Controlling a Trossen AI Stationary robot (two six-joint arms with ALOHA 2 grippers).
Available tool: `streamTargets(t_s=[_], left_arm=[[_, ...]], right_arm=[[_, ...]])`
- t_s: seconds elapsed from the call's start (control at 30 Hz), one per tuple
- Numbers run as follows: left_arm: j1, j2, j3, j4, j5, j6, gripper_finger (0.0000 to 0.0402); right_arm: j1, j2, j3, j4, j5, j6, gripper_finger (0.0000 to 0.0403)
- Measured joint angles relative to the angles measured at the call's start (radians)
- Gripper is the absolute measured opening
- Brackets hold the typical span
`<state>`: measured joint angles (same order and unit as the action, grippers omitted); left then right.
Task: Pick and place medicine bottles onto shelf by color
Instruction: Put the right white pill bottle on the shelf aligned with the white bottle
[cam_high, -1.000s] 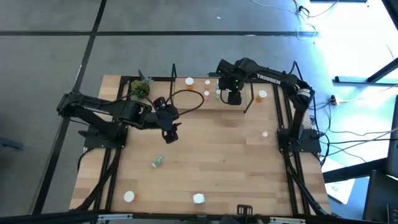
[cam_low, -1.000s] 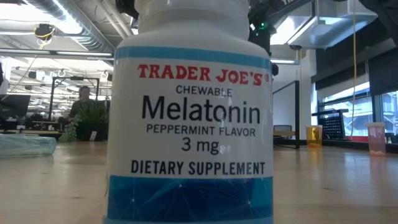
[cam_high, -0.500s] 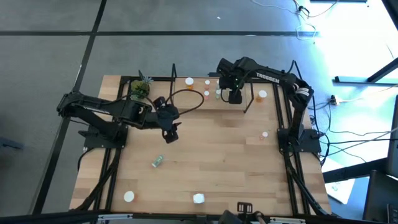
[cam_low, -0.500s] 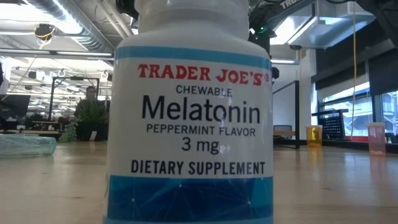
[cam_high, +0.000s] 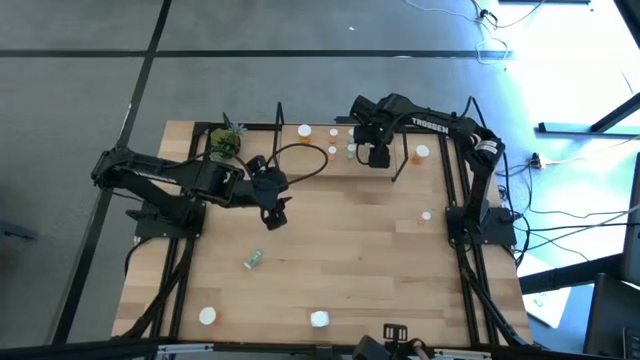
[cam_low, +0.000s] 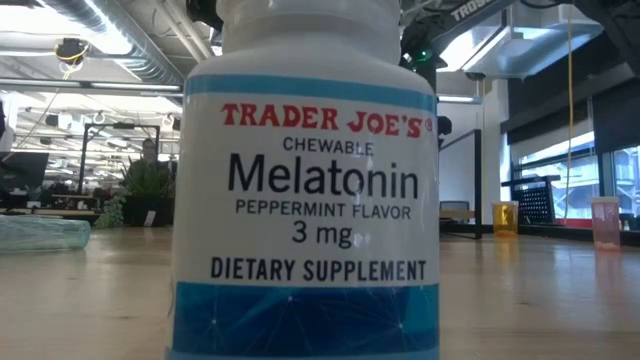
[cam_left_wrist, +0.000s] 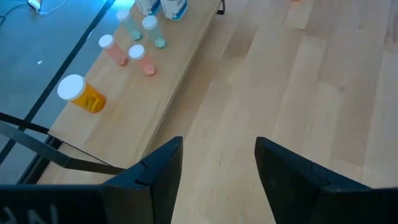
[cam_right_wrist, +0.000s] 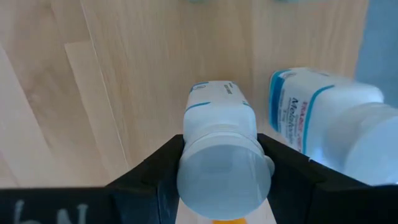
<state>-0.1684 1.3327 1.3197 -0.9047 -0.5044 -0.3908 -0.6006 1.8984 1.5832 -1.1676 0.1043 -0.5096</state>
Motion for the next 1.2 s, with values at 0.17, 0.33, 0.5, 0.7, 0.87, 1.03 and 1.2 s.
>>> streamTargets(t_s=[0.17,0.33,0.5,0.7,0.87,1.03,1.2], left_arm=[[0.0,0.0,0.0,0.0,0.0,0.0,0.0195],[0.0,0.0,0.0,0.0,0.0,0.0,0.0195],[0.0,0.0,0.0,0.0,0.0,0.0,0.0195],[0.0,0.0,0.0,0.0,0.0,0.0,0.0195],[0.0,0.0,0.0,0.0,0.0,0.0,0.0195],[0.0,0.0,0.0,0.0,0.0,0.0,0.0195],[0.0,0.0,0.0,0.0,0.001,-0.001,0.0195]], right_arm=[[0.0,0.0,0.0,0.018,0.0,0.0,0.0188],[0.0,0.0,0.0,0.035,0.0,0.0,0.0208],[0.0,0.0,0.0,0.035,0.0,0.0,0.0229],[0.0,0.0,0.0,0.041,0.025,-0.002,0.0244],[0.0,0.0,0.0,0.054,0.043,0.003,0.0245],[0.001,0.0,0.0,0.053,0.044,0.003,0.0245],[0.001,0.0,0.0,0.049,0.062,0.007,0.0245]])
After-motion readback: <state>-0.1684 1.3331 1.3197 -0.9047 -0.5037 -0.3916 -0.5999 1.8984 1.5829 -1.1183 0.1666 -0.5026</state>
